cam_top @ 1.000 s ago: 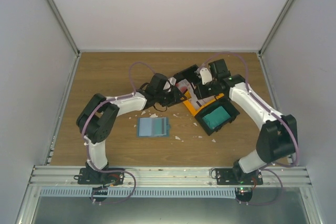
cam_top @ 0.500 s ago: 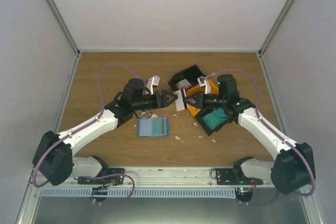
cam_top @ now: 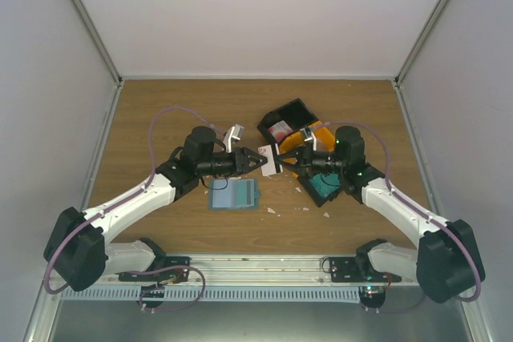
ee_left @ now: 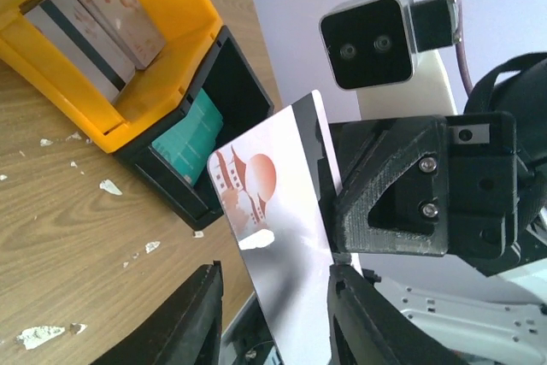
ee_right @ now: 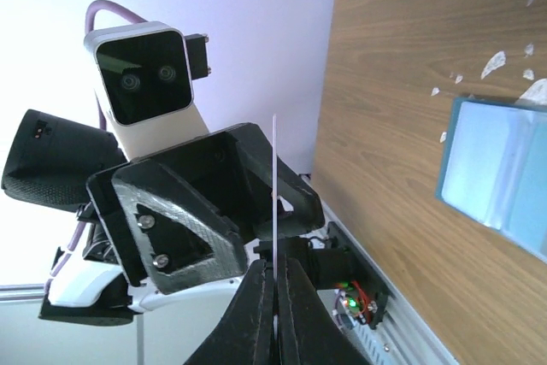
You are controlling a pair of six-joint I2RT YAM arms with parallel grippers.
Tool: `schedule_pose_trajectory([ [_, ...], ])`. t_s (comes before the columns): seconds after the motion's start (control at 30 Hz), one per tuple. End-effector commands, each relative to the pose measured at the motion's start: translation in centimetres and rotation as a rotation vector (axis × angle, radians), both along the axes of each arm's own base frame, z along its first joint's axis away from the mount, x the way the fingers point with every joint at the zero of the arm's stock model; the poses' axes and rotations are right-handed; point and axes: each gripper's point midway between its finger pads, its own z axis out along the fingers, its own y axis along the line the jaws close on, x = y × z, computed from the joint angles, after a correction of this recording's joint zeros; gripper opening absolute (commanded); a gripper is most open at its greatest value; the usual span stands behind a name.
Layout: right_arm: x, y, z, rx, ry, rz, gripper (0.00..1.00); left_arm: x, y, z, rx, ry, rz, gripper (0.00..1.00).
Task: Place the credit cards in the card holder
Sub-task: Pick up the credit card from the storage box.
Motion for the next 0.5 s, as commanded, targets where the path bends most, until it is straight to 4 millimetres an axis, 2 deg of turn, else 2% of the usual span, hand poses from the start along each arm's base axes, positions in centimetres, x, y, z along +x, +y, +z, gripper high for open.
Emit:
schedule_pose_trajectory([
  [0.0,-0.9,0.6,1.3,0.055,-0.011,0.035,0.01,-0.9,-0.4,0.8,-0.047,-0.013,-0.049,0.33],
  [0.13,-1.5,1.0,0.5,0.055,-0.017,0.071,0.02,-1.0,-0.7,0.3,-0.062,0.002,-0.060,0.18],
  [0.27,-1.7,1.2,-0.7,0.033,-0.033,0.081,0.10,-1.0,-0.6,0.1,-0.063,0.005,-0.056,0.01],
  [0.37,-1.6,1.1,-1.1,0.020,-0.067,0.076,0.16,-1.0,-0.4,-0.1,-0.062,0.010,-0.054,0.00],
  [0.47,-1.7,1.1,-1.0,0.018,-0.119,0.085,0.14,-1.1,-0.2,-0.3,-0.066,0.020,-0.059,0.00],
])
